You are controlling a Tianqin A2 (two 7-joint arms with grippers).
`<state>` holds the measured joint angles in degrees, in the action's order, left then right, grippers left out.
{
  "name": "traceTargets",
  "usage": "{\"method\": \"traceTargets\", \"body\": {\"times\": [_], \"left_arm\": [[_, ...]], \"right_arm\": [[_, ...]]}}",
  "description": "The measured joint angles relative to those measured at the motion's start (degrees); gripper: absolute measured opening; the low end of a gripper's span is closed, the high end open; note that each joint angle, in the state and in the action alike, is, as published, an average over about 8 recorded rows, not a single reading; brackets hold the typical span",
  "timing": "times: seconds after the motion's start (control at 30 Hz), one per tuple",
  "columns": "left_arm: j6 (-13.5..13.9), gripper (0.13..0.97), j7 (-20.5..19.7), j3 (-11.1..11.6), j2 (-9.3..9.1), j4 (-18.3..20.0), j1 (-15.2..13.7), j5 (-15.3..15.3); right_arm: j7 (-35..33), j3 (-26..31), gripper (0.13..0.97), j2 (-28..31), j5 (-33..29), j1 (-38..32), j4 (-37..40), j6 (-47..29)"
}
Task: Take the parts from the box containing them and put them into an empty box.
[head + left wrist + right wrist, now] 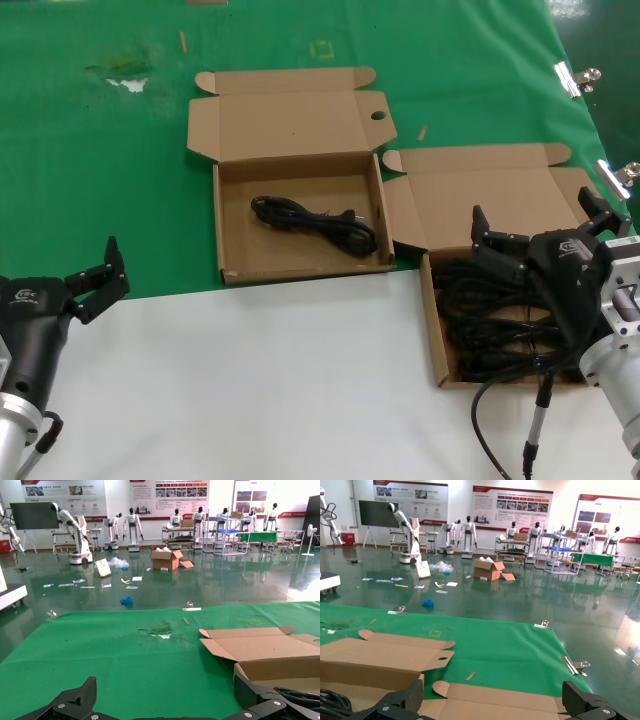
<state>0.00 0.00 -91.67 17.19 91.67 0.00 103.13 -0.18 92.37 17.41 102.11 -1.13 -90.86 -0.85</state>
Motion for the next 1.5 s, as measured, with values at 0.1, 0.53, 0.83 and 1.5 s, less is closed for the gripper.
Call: {"method": "traceTargets", "body": {"times": [0.1,0.53,0.83,1.5], "left_arm": [[0.0,0.966,0.0,0.0,0.0,0.0,0.0,0.0],[0.0,0.966,0.0,0.0,0.0,0.0,0.0,0.0],[0.0,0.966,0.0,0.0,0.0,0.0,0.0,0.0],[0.0,0.966,0.0,0.0,0.0,0.0,0.0,0.0]], "right_arm": [[0.0,0.0,0.966,0.0,0.0,0.0,0.0,0.0],[0.0,0.0,0.966,0.0,0.0,0.0,0.0,0.0],[0.0,0.0,0.966,0.0,0.0,0.0,0.0,0.0],[0.0,0.0,0.966,0.0,0.0,0.0,0.0,0.0]]}}
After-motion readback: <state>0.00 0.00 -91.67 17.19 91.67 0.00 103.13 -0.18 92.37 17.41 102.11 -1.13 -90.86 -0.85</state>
